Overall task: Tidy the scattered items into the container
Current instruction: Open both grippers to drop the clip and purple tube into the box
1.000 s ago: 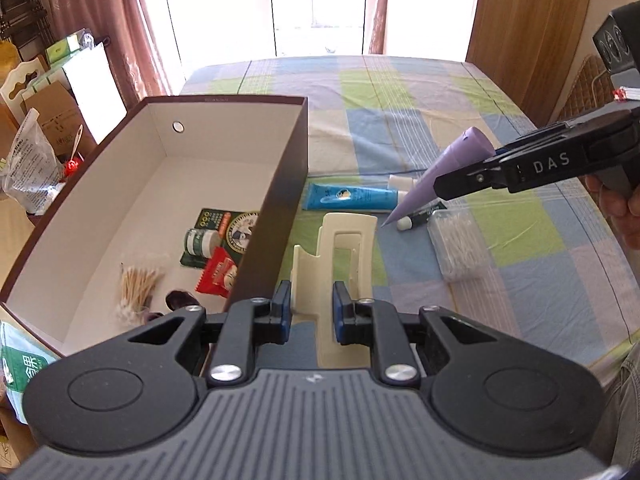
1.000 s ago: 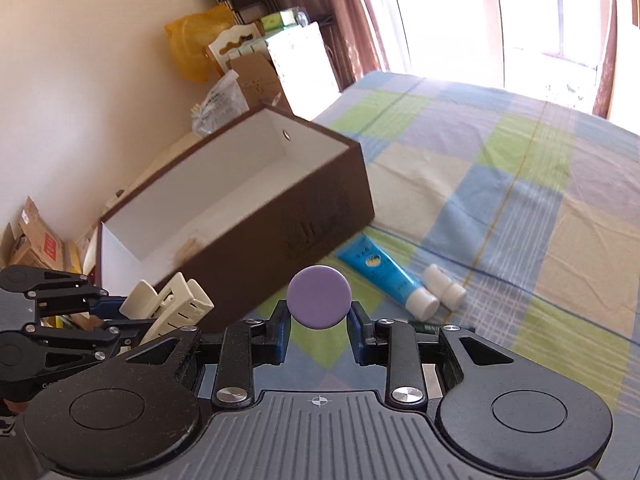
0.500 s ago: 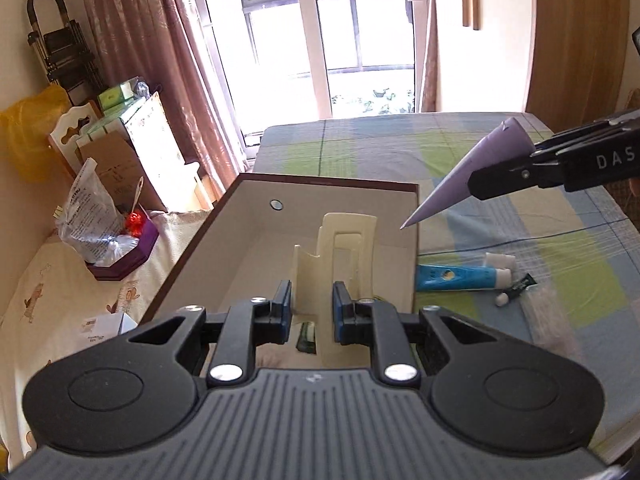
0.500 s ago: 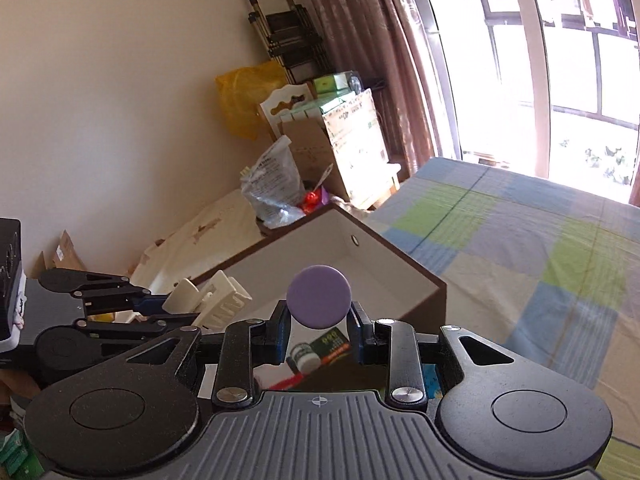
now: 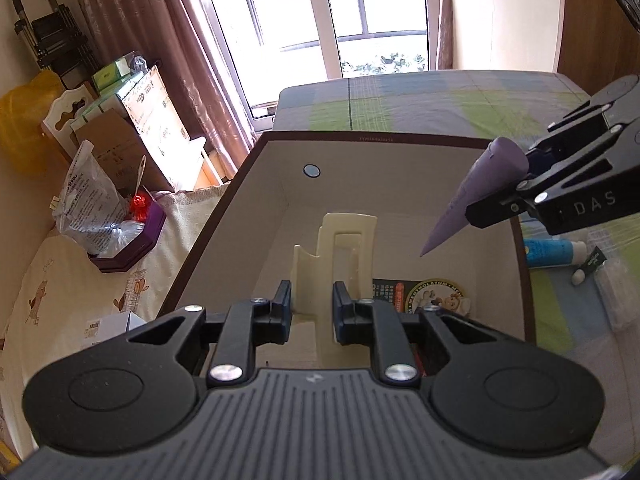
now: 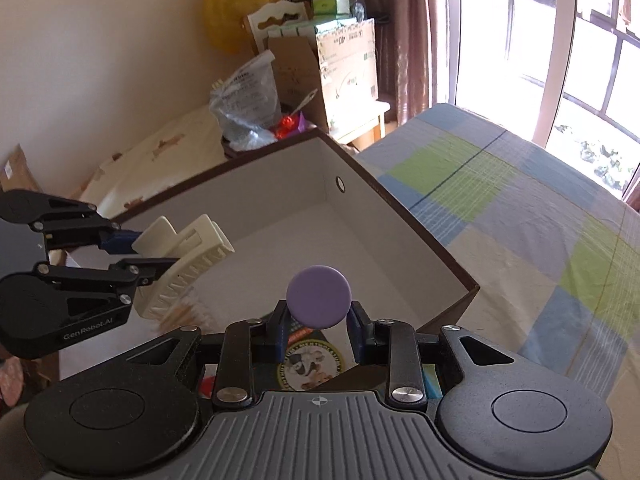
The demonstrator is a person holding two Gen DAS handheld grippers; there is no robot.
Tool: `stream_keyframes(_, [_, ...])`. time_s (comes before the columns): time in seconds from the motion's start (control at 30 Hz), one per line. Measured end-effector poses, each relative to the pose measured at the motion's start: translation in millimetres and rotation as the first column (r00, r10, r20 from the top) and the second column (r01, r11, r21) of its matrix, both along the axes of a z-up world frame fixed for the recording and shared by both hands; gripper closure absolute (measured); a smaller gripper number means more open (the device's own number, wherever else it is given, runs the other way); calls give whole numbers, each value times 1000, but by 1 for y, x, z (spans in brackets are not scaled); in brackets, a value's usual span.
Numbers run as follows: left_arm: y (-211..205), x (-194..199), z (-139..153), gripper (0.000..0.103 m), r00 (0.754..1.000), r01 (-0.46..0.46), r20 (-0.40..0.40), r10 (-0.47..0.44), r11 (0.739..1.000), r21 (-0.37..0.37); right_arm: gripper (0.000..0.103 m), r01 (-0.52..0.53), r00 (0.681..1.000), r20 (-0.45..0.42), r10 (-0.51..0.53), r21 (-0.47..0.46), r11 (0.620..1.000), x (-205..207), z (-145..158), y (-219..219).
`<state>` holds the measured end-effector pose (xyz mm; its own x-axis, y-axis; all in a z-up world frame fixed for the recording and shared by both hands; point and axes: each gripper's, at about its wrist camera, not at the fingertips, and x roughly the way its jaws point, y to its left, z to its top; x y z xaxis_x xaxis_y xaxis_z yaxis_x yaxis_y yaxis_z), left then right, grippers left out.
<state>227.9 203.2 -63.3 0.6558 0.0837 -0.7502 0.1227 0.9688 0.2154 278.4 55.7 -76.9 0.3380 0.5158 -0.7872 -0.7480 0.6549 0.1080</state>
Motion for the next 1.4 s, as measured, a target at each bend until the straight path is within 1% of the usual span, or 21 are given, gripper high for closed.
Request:
stream_keyframes(0.17, [1, 13, -17, 87, 999, 21, -32, -20, 999, 39, 70, -48, 998, 21, 50, -118, 992, 10, -20, 14])
stream_keyframes(0.3, [3, 20, -28, 87, 998, 31, -52, -28, 998, 57, 70, -72, 996, 37, 80, -194, 978, 14, -34, 18])
stream_keyframes(0.37, [4, 23, -33, 87, 998, 31, -61, -27, 998, 62, 70, -79, 995, 41, 90, -224, 971, 17, -39, 20])
stream_keyframes(0.5, [6, 27, -41, 87, 997, 33, -79, -27, 997, 72, 70, -71, 993, 72, 92, -255, 964, 18, -44, 23])
stream_keyframes(0.57, [4, 27, -44, 87, 996, 34, -86, -27, 997, 76, 70, -59, 993, 83, 83, -253, 966, 21, -45, 25])
stream_keyframes(0.6, [4, 28, -45, 87, 996, 34, -90, -27, 996, 77, 65, -55, 993, 87, 79, -251, 966, 23, -45, 25])
stream_keyframes(0.63, [4, 28, -46, 87, 995, 34, -93, -27, 996, 78, 57, -50, 993, 92, 75, -250, 967, 24, -46, 26])
stream_keyframes(0.67, [3, 29, -47, 87, 995, 34, -96, -26, 996, 79, 37, -48, 993, 92, 72, -241, 969, 25, -45, 25])
stream_keyframes(0.7, [3, 29, -47, 87, 995, 34, -99, -26, 996, 81, 33, -47, 993, 92, 70, -231, 972, 25, -45, 24])
stream_keyframes(0.93, [2, 35, -53, 87, 993, 35, -117, -23, 995, 96, 33, -38, 995, 84, 52, -161, 986, 27, -41, 14])
stream_keyframes(1.17, [2, 48, -55, 86, 992, 31, -128, -17, 993, 113, 33, -34, 995, 84, 46, -141, 989, 26, -38, 13])
stream_keyframes(1.23, [3, 53, -53, 80, 993, 21, -115, -8, 994, 108, 33, -26, 996, 79, 37, -131, 991, 26, -37, 13])
stream_keyframes(1.3, [5, 57, -49, 49, 996, 3, -91, 6, 995, 104, 33, -26, 997, 74, 36, -128, 991, 26, -37, 13])
stream_keyframes(1.33, [6, 58, -47, 46, 997, -7, -77, 16, 994, 113, 33, -28, 997, 73, 37, -128, 991, 26, -37, 13])
stream_keyframes(1.4, [7, 61, -45, 45, 997, -8, -72, 17, 991, 134, 33, -31, 997, 70, 40, -128, 991, 25, -36, 14])
